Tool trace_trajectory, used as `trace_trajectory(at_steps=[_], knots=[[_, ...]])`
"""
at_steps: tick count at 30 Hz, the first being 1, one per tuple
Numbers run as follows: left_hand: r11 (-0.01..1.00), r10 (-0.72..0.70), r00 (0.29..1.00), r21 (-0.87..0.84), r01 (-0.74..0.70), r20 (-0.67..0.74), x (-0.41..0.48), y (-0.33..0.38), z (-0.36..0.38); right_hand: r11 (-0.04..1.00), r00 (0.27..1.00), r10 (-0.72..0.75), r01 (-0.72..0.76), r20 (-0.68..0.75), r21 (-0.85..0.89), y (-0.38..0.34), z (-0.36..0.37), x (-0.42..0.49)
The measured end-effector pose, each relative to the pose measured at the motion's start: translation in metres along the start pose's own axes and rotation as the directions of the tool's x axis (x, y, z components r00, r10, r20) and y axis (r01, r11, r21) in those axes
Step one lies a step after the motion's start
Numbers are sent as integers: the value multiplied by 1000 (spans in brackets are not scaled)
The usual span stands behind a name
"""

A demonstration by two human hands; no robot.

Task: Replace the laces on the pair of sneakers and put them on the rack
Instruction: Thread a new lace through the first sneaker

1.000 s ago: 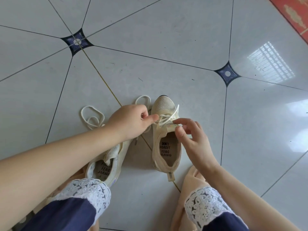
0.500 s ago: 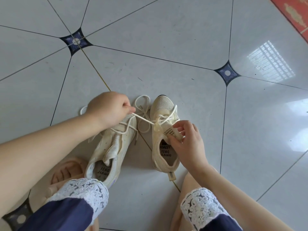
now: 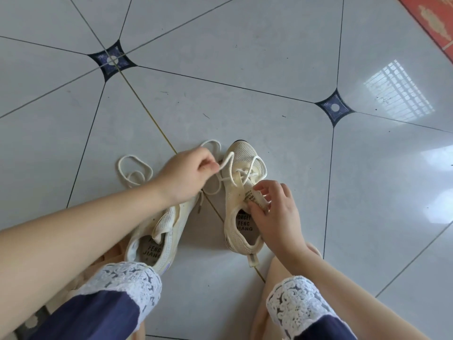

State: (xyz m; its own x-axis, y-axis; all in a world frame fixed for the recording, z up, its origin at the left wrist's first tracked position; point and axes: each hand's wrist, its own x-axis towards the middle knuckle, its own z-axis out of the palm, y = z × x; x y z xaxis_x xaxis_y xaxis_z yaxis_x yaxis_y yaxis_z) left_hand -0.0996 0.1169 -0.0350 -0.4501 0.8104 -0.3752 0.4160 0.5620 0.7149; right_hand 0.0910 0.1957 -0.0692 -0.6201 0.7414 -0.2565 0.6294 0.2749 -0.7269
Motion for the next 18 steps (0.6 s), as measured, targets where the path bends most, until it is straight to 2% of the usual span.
trace_trajectory(at_steps=[3,4,7,10,15,18], knots=[[999,-43,984,8,43,171,4,8,22,1000,1000,0,0,-9,5,-2,1,-1],[998,-53,981,37,47,188,6,11,27,1000,1000,-3,3,-12,7,-3,1,-1],[994,-9,997,110,0,77,10,17,42,1000,1000,-14,14,-9,-11,-3,1,0],[993,-13,998,114,6,54,11,14,44,999,1000,-21,20,-16,-37,-3,-1,1],[982,-177,969,-96,163,-170,9,-6,19,999,1000,-21,21,6,-34,-5,-6,2],[946,-312,885,-200,256,-346,11,-19,-10,999,1000,-10,10,10,-52,-1,-9,-1]])
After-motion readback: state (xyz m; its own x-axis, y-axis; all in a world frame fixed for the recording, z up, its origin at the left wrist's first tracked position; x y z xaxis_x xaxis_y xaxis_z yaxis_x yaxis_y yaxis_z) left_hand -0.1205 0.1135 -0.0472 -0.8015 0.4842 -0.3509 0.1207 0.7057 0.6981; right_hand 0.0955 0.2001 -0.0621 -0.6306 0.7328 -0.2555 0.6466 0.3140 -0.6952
